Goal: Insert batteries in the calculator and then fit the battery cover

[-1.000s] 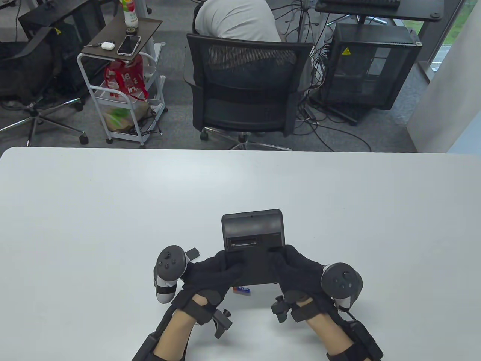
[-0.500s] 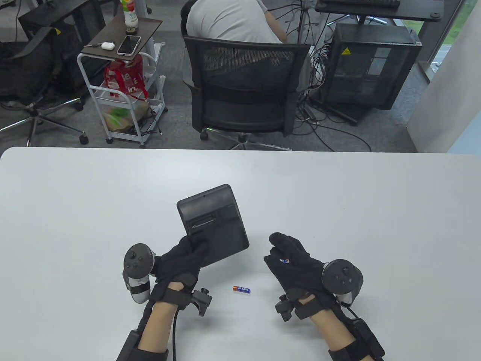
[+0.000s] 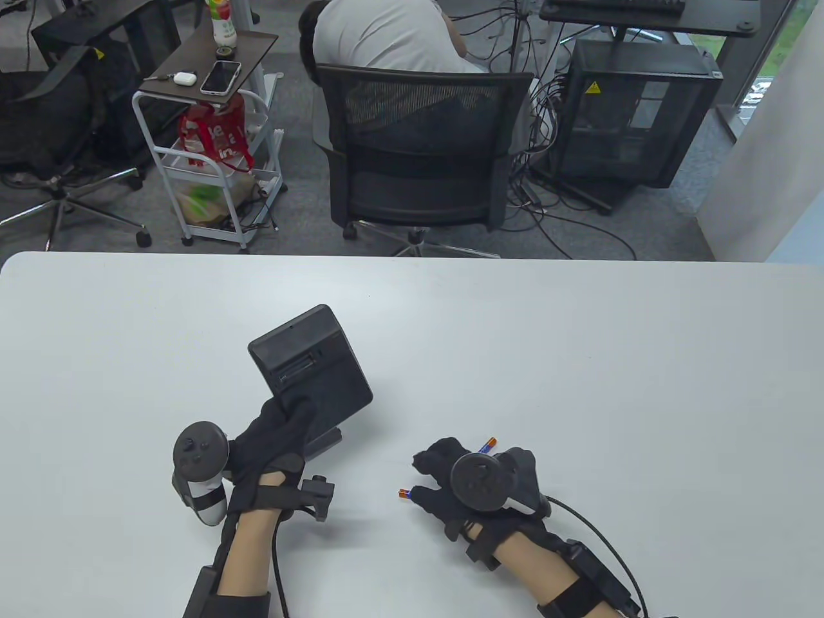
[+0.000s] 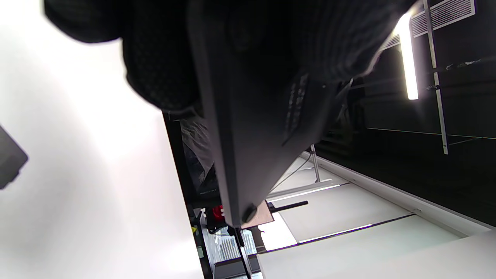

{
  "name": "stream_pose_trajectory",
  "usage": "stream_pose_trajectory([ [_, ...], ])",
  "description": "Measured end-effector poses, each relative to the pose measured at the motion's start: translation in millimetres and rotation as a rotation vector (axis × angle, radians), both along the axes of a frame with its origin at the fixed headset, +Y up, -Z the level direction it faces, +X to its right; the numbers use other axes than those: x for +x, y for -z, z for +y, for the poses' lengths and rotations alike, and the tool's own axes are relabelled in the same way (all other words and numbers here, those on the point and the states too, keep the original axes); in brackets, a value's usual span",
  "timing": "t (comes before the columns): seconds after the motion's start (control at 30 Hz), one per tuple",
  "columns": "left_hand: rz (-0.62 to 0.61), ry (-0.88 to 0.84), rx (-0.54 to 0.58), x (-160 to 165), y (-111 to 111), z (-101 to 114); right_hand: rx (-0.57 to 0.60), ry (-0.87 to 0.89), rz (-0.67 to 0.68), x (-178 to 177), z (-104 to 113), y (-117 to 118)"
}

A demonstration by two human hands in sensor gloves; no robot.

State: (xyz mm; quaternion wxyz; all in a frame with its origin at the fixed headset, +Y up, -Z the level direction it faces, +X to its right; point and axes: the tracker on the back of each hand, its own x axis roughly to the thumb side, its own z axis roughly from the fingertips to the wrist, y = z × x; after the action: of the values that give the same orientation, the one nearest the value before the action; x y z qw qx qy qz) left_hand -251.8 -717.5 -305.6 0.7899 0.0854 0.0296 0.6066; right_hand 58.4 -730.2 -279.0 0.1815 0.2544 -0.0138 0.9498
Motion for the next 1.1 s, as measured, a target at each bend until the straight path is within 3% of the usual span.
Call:
stream_pose_trajectory([
  [0.37, 0.026, 0.098, 0.01, -2, 0, 2, 0.074, -0.369, 0.063, -49, -25, 4],
  [0.73, 0.034, 0.085, 0.008, -4, 0, 1, 0.044, -0.422, 0.08, -63, -27, 3],
  [0.93, 0.026, 0.085, 0.011, -4, 0, 1, 0.082, -0.28, 0.09, -49, -15, 1],
  [1.1, 0.008, 0.072, 0.006, -2, 0, 0, 0.074, -0.03, 0.068, -25, 16, -2],
])
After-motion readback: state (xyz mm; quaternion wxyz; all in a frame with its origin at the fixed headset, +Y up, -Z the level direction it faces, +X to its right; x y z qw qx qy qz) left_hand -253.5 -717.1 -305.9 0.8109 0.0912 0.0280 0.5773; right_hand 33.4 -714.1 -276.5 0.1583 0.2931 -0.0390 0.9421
